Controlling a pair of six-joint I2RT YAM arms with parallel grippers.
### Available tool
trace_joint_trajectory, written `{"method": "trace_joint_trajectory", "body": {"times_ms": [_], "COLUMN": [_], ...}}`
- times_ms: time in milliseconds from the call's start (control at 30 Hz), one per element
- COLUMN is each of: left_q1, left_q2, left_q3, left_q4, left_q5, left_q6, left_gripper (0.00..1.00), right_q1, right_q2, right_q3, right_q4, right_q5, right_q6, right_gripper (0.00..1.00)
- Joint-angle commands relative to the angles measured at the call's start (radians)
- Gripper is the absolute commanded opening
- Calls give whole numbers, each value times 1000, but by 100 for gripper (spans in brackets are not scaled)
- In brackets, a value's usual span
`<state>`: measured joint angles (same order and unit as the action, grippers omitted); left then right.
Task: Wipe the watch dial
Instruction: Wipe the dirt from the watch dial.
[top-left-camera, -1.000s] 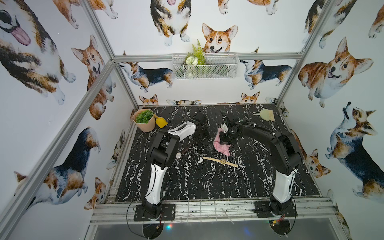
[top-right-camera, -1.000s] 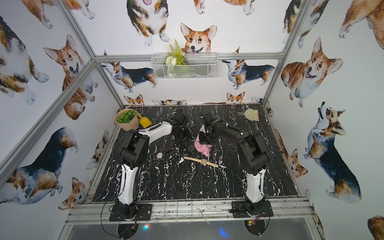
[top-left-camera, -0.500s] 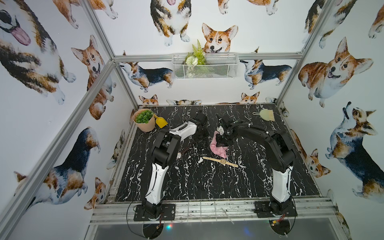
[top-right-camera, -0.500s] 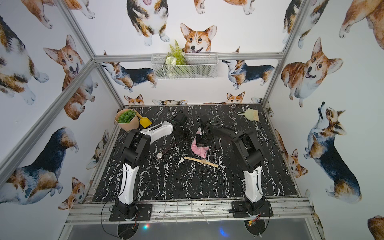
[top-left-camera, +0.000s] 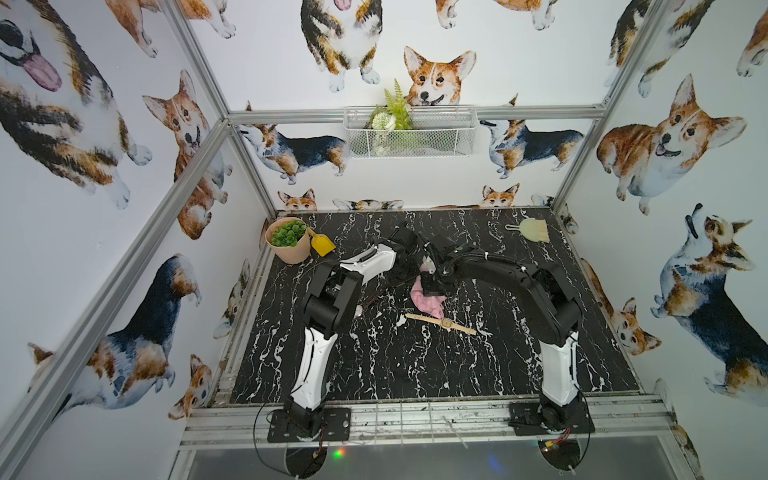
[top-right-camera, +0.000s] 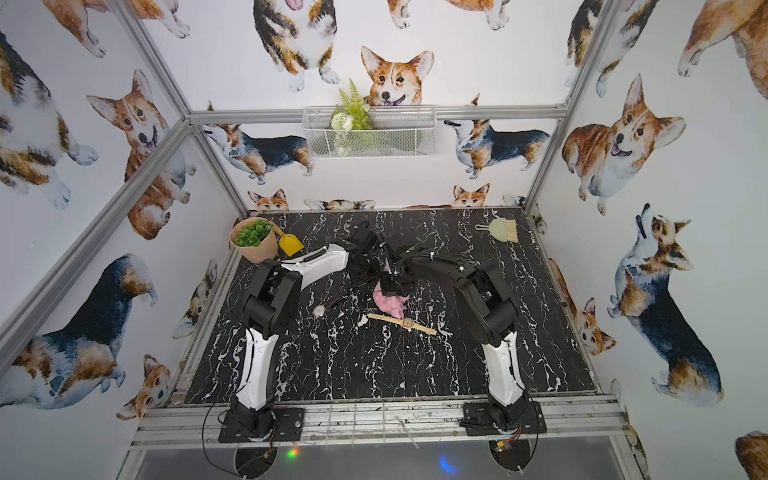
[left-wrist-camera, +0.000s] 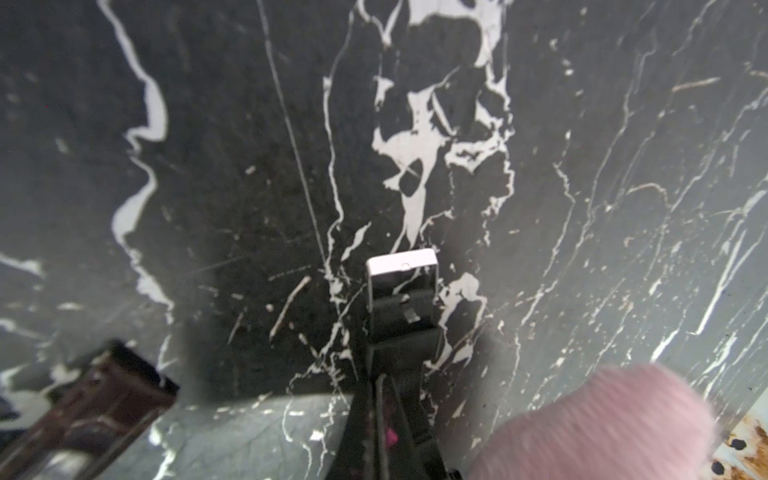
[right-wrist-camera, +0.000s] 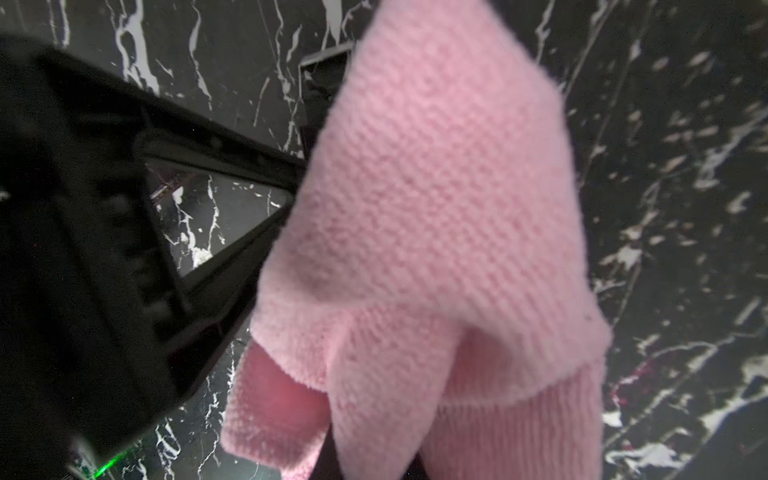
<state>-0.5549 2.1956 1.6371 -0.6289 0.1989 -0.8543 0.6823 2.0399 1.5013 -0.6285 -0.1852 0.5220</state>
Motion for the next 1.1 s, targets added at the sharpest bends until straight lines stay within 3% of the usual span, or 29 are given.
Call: {"method": "trace_joint_trajectory", "body": {"times_ms": [0, 267, 600, 867, 1067], "left_q1": [-1, 0, 0, -2, -4], "left_q2": [20, 73, 103, 102, 94], "left_q3": [-3, 82, 79, 89, 87], "left_q4": [-206, -384, -398, -390, -385], "left_q5": [-36, -135, -162, -156, -152], "left_q6": [25, 112, 130, 126, 124], "left_gripper": [0, 0, 1, 2, 3], "right_q1": [0, -3, -4, -7, -5], "right_q2": [35, 35, -60, -177, -202], "right_q3": [5, -45, -148, -168, -126], "right_q4": [-6, -52, -105, -90, -5], "right_q5": [103, 177, 283, 272, 171], "right_q6": [12, 15, -32, -49, -24], "right_gripper": [3, 2, 2, 2, 2]}}
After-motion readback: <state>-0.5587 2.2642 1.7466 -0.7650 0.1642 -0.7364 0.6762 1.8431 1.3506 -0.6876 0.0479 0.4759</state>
